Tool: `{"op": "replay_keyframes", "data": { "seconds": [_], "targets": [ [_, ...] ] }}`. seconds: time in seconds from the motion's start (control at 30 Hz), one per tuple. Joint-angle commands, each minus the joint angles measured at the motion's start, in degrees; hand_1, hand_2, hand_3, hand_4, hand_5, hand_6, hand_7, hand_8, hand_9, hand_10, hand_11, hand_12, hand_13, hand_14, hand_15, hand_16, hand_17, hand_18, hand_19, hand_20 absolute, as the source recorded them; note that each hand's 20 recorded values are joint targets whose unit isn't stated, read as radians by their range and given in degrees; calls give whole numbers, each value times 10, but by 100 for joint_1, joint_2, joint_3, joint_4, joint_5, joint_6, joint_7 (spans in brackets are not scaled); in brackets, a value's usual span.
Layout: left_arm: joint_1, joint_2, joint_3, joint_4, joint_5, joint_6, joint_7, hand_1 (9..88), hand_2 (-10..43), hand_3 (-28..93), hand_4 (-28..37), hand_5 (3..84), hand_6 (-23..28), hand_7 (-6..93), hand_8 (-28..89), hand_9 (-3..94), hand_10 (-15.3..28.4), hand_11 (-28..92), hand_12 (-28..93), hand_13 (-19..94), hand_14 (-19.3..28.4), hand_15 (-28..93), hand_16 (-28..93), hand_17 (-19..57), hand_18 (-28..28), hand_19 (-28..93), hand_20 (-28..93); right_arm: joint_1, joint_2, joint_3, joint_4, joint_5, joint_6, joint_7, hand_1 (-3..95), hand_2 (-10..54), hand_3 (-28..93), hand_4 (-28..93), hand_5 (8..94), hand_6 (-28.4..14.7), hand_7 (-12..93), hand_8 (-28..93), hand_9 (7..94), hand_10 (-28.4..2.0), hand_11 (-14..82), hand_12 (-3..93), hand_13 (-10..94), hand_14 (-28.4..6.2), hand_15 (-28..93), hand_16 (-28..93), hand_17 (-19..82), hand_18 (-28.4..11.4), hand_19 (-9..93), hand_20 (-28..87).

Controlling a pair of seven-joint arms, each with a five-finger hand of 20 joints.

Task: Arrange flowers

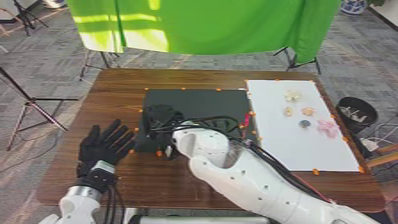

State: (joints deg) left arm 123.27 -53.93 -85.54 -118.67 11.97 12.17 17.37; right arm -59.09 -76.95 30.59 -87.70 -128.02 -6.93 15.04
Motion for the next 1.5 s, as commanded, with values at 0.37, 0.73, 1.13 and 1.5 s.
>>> {"op": "replay_keyframes", "data": {
  "seconds": [0.37,0.73,1.13,1.5],
  "targets": [
    [14,-4,-45,23,10,96,-127,233,183,697,-283,350,100,53,-81,257,142,168,31,198,134,256,-80,-58,132,303,72,-90,-60,134,-178,-11,-357,322,629,-95,636,-283,710,23,196,-49,676,-112,96,147,685,-54,238,386,317,-162,721,277],
    [80,-13,-77,12,-55,114,-84,237,187,691,-283,325,94,32,-78,237,118,153,7,204,92,183,-58,-45,126,276,94,-118,-19,162,-294,64,-478,445,533,-95,760,-283,655,38,230,-160,580,-119,78,131,639,-71,314,248,315,-163,730,248],
    [152,-23,-132,-2,-114,112,-17,240,193,677,-283,323,91,47,-79,245,124,178,12,209,111,215,-38,-48,129,277,107,-12,37,246,-426,256,-205,526,512,-95,737,-283,566,21,218,-165,502,-122,63,122,600,-77,317,198,305,-164,727,233],
    [116,-35,-111,6,-117,111,-79,238,199,673,-283,315,87,47,-85,240,121,172,3,212,98,202,-49,-49,129,282,105,-138,-10,258,-396,139,-489,550,535,-95,603,-283,552,19,211,-161,500,-122,63,121,575,-84,244,198,297,-156,662,192]
  ]
}}
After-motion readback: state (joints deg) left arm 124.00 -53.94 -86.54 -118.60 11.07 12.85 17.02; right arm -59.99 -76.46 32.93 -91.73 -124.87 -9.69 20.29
